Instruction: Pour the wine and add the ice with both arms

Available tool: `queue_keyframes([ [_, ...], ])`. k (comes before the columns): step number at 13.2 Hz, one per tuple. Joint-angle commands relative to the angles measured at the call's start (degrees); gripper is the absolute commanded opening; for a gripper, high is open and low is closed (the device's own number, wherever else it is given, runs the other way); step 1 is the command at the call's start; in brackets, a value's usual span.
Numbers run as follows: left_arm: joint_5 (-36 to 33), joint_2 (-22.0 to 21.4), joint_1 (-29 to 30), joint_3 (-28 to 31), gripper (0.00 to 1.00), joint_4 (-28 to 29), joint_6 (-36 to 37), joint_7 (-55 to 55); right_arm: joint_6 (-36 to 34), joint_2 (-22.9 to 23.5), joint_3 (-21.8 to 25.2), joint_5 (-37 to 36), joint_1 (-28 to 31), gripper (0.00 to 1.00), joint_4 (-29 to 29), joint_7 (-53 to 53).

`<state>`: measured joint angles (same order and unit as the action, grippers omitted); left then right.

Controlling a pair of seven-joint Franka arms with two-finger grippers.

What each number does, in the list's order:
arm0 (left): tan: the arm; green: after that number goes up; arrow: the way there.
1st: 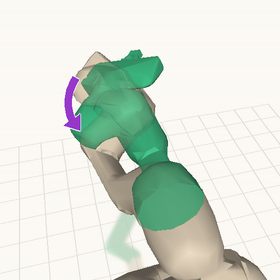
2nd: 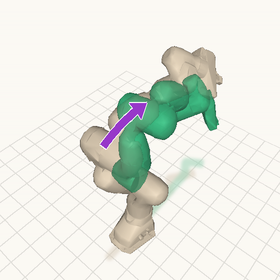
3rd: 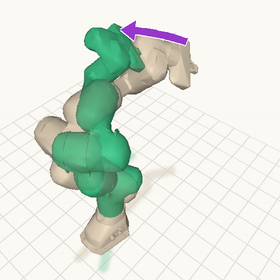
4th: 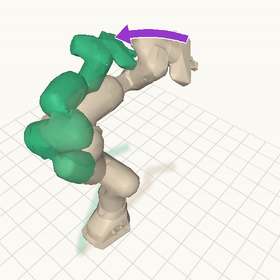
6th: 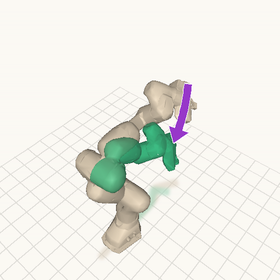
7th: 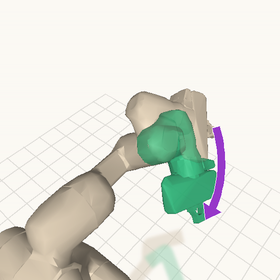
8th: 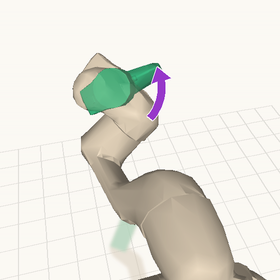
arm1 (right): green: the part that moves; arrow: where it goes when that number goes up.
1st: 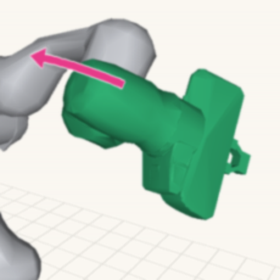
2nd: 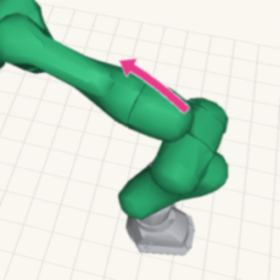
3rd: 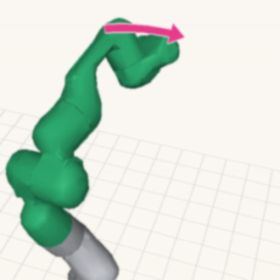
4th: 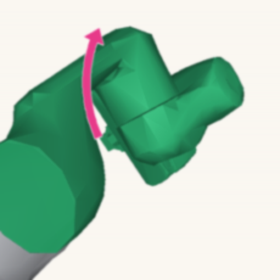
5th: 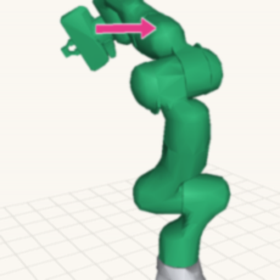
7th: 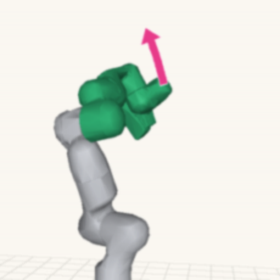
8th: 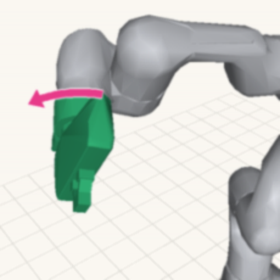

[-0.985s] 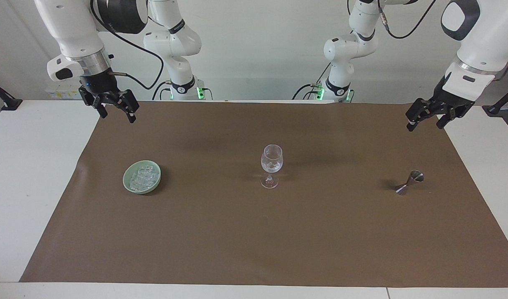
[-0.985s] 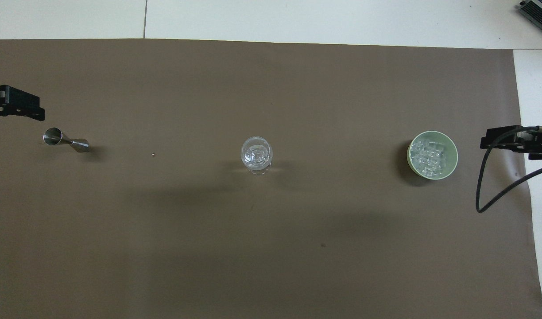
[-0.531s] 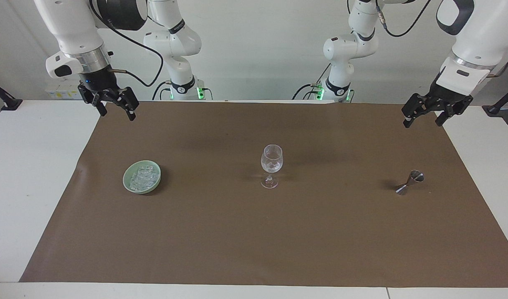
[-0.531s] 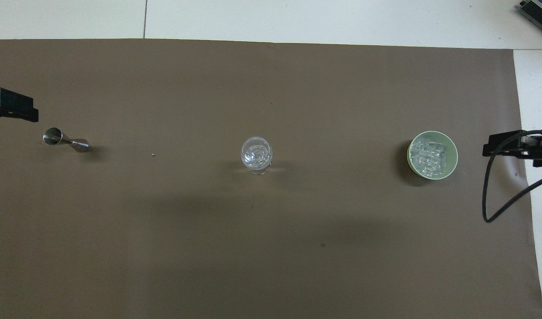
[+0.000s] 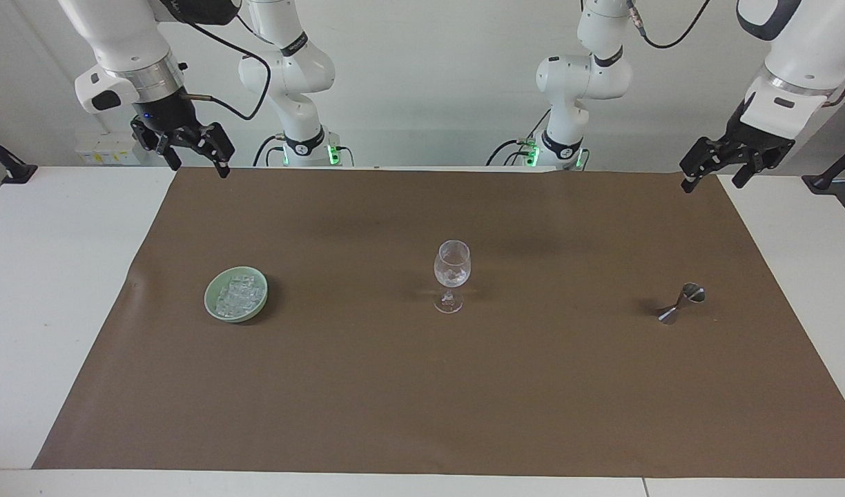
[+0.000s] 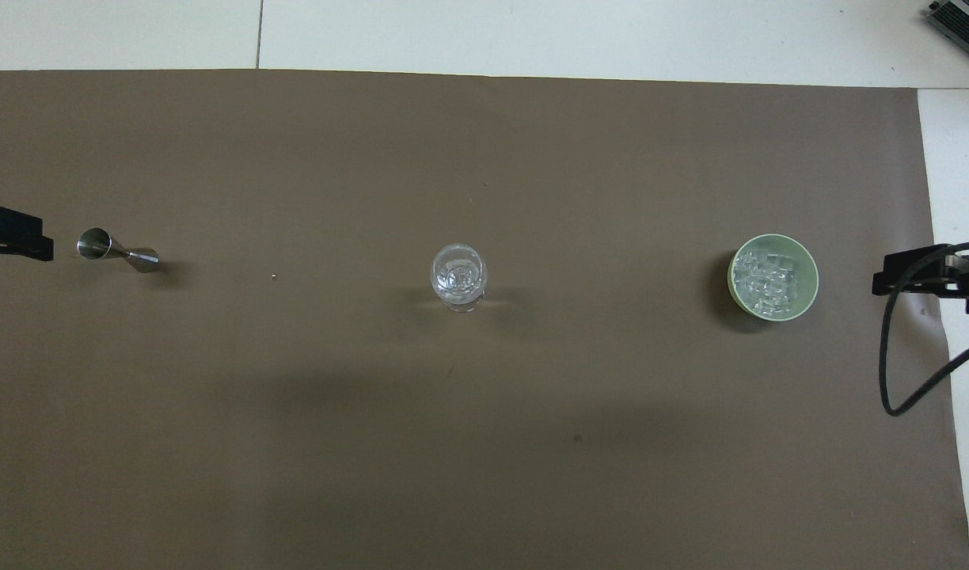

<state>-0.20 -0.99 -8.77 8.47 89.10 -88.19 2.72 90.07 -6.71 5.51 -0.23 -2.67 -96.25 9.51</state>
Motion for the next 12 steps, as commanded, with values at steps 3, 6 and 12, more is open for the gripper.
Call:
queue_keyframes([
  [3,0.6,-3.0,-0.8,0.4,1.00,4.9,-3.3,-1.0,0.6,-0.2,0.2,0.0,-0.5,1.00,-0.2,-1.4],
  [6,0.6,-3.0,-0.9,0.4,1.00,4.9,-3.7,-0.9,1.4,-0.2,0.2,-0.2,-0.5,1.00,-0.3,-1.3],
  [12,0.6,-2.8,-0.9,0.4,1.00,4.1,-4.5,-0.9,0.5,-0.3,0.3,0.8,-0.5,1.00,-0.2,-1.1],
])
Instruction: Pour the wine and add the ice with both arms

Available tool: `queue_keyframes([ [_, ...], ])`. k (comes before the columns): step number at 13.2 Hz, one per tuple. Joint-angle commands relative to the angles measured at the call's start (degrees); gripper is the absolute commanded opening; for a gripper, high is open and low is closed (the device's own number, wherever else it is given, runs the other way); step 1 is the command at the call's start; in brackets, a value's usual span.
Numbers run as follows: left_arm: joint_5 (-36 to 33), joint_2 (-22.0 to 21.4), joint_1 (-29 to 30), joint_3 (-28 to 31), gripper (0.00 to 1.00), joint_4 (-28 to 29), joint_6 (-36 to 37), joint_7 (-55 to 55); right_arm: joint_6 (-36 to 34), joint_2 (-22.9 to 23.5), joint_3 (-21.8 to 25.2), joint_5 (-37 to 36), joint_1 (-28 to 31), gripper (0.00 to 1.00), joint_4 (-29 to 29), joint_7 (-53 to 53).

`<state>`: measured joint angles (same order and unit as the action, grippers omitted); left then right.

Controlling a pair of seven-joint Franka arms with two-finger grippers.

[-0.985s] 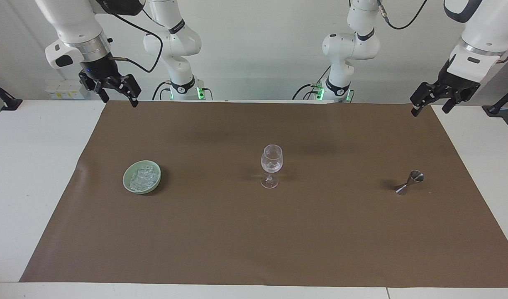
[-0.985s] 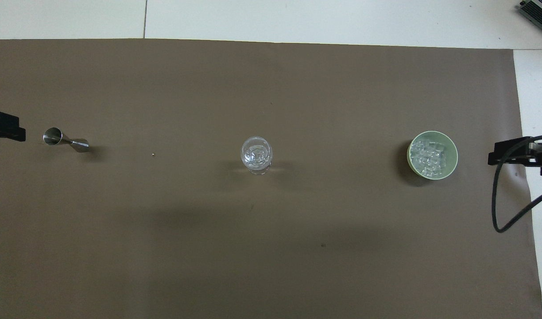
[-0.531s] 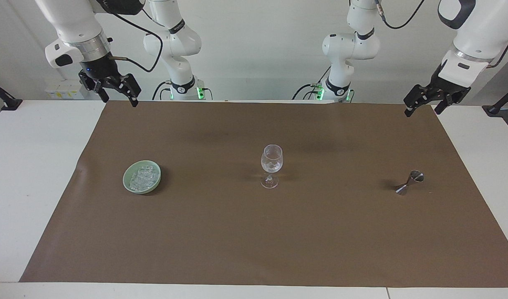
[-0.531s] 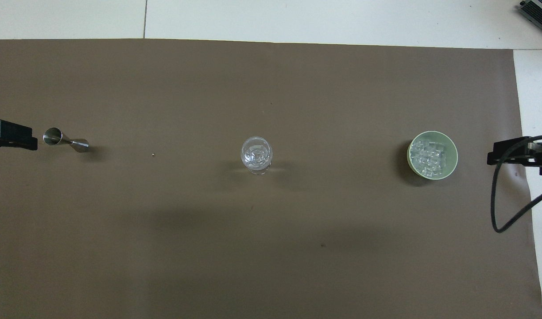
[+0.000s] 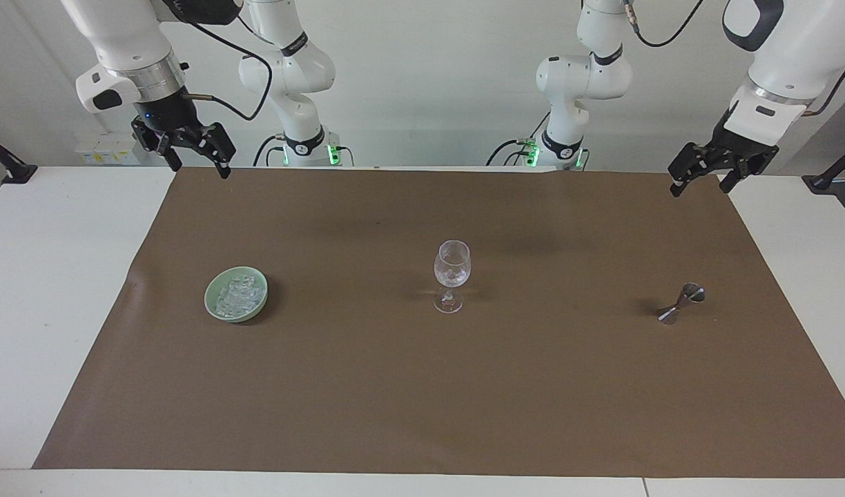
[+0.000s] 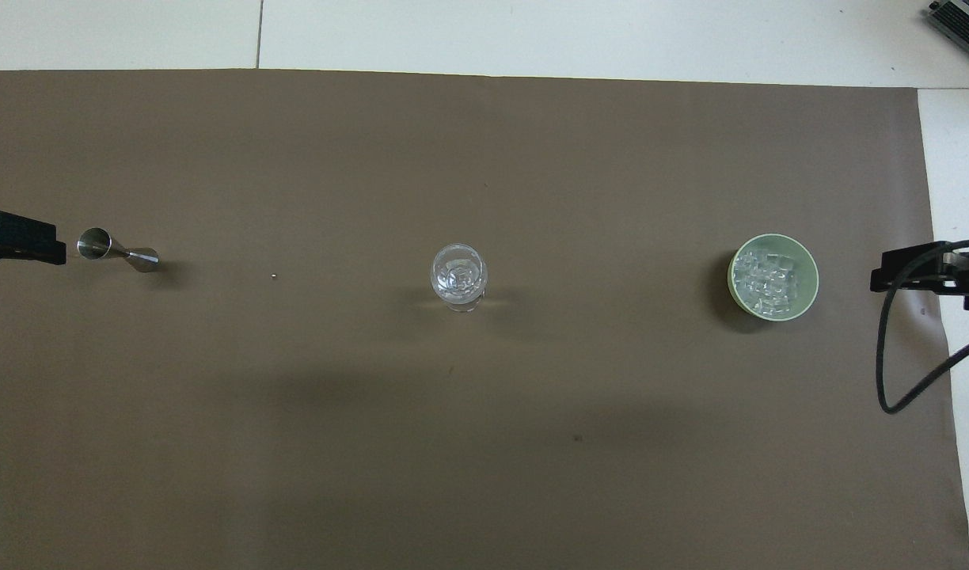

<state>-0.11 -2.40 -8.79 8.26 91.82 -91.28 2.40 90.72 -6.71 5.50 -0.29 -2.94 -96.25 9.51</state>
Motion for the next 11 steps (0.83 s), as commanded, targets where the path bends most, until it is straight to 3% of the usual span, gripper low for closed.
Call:
queue_keyframes([
  [1,0.5,-1.5,-0.9,0.6,1.00,1.2,-1.5,-0.4,-0.1,-0.3,0.3,0.9,-0.2,1.00,-0.2,-1.1],
  [5,0.5,-1.6,1.3,-1.1,1.00,1.1,-1.5,0.2,-0.1,-0.3,0.3,0.9,-0.2,1.00,-0.2,-1.1],
  [8,0.5,-1.6,6.7,-8.2,1.00,1.0,-0.9,0.3,-0.1,-0.3,0.3,0.9,-0.2,1.00,-0.2,-1.1],
  [11,0.5,-1.6,6.7,-8.3,1.00,1.2,-0.7,0.2,-0.1,-0.3,0.3,0.9,-0.2,1.00,-0.2,-1.1],
])
